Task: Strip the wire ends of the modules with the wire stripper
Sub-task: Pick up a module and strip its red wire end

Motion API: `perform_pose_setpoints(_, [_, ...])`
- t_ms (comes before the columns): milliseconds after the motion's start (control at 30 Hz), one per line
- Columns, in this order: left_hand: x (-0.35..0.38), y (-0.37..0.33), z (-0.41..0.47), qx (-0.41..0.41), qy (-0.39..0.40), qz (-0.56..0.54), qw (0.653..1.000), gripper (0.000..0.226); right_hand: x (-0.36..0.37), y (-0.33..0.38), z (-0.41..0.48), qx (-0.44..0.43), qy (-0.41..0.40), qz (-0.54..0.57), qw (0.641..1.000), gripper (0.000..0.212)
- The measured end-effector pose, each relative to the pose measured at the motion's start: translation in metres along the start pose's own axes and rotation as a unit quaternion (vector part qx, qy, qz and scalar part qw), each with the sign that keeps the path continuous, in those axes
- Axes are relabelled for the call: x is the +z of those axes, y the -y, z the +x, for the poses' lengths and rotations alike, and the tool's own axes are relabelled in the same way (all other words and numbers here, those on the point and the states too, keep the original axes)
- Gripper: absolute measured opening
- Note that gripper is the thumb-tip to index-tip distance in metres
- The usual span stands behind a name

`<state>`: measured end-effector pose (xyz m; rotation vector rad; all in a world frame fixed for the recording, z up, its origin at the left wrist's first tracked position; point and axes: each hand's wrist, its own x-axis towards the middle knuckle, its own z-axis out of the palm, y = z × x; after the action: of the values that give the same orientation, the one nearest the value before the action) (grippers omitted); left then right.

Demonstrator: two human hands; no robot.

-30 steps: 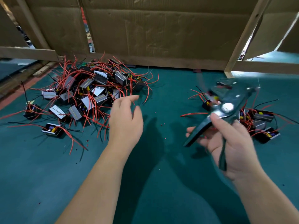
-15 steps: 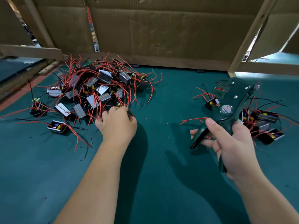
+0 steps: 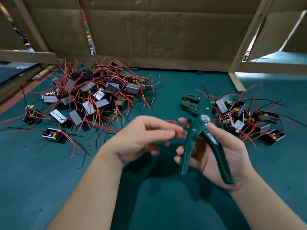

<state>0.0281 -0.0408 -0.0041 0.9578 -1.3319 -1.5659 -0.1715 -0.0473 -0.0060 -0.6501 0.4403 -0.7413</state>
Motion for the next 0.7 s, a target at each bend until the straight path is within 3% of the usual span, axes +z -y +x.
perform_pose_setpoints(67, [0.000,0.002,-0.003,-0.023,0.082,0.014,0.996,0.015,0.000,0.001,-0.001,0.017,0.029,0.009,0.999,0.076])
perform_pose_setpoints(133, [-0.004,0.001,-0.003,-0.050,0.094,0.008,0.994,0.015,0.000,0.002,-0.002,0.020,0.032,0.003,0.999,0.077])
perform_pose_setpoints(200, [-0.009,0.000,-0.001,-0.111,0.072,-0.006,0.991,0.022,0.000,0.001,-0.002,0.016,0.028,-0.007,0.999,0.077])
perform_pose_setpoints(267, [-0.012,0.000,0.003,-0.198,0.026,-0.032,0.979,0.042,0.000,0.000,-0.003,0.009,0.051,-0.011,0.999,0.072])
perform_pose_setpoints(333, [-0.011,0.004,0.008,-0.231,-0.002,-0.028,0.972,0.061,-0.001,0.001,-0.005,0.008,0.097,-0.010,0.995,0.064])
perform_pose_setpoints(400, [-0.003,0.011,0.015,-0.195,-0.032,-0.036,0.980,0.064,0.000,0.001,-0.007,0.020,0.157,0.004,0.987,0.058])
perform_pose_setpoints(500, [0.010,0.015,0.023,-0.077,-0.099,-0.086,0.988,0.041,0.004,-0.001,-0.007,0.034,0.187,-0.029,0.981,0.057])
perform_pose_setpoints(700, [0.005,0.008,0.022,0.060,-0.270,-0.233,0.932,0.026,0.004,-0.013,-0.005,0.070,0.202,-0.099,0.972,0.062])
